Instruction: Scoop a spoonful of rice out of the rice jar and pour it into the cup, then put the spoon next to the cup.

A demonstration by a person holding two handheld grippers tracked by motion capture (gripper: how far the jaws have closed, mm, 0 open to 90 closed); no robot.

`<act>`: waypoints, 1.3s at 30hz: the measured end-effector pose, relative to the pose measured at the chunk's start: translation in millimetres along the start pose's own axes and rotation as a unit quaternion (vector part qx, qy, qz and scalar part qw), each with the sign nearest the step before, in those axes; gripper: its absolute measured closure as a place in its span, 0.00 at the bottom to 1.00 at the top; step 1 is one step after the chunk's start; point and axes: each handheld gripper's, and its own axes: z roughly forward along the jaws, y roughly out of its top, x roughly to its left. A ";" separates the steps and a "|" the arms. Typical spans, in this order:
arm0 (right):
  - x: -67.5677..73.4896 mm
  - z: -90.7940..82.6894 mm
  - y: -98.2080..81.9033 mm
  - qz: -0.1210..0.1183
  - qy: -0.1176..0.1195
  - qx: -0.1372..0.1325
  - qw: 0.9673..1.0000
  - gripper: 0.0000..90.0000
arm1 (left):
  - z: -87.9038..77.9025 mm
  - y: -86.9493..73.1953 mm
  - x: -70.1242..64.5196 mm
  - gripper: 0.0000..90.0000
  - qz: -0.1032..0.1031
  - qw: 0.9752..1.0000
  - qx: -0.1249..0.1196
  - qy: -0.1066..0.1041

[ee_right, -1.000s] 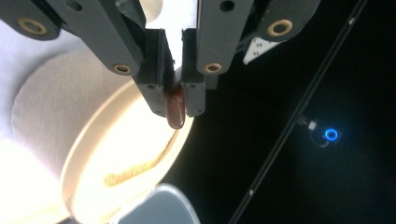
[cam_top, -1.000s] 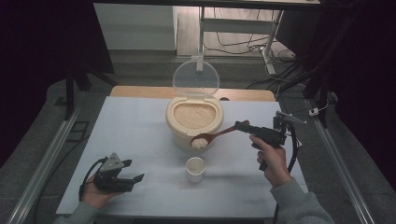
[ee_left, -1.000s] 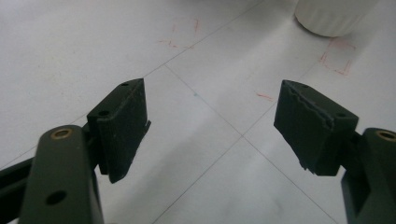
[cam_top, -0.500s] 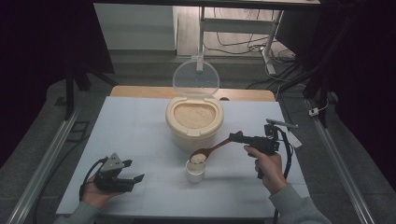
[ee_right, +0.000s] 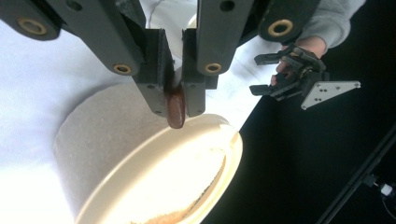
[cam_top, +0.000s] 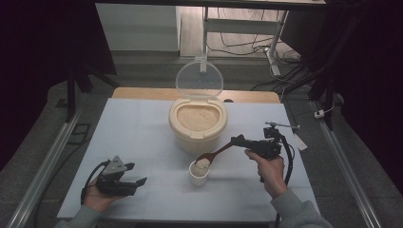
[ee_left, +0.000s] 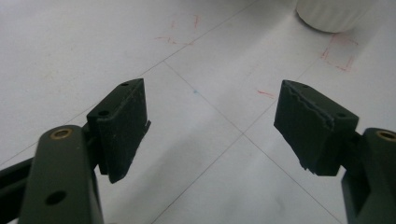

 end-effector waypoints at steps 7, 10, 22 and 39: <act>12.8 -3.4 2.4 -0.064 -0.015 -0.011 0.998 0.93 | 0.0 0.0 0.0 0.28 0.000 1.000 0.000 0.001; 20.0 -4.4 2.0 -0.099 -0.017 -0.012 0.995 0.93 | 0.0 0.0 -0.1 0.28 0.000 1.000 0.000 0.000; 25.9 -11.9 1.9 -0.146 -0.001 -0.023 0.989 0.93 | 0.0 -0.3 0.4 0.28 0.000 1.000 0.000 0.001; 10.9 -57.0 17.4 -0.132 -0.011 -0.041 0.990 0.93 | -0.6 -0.3 0.1 0.28 0.000 1.000 -0.001 0.002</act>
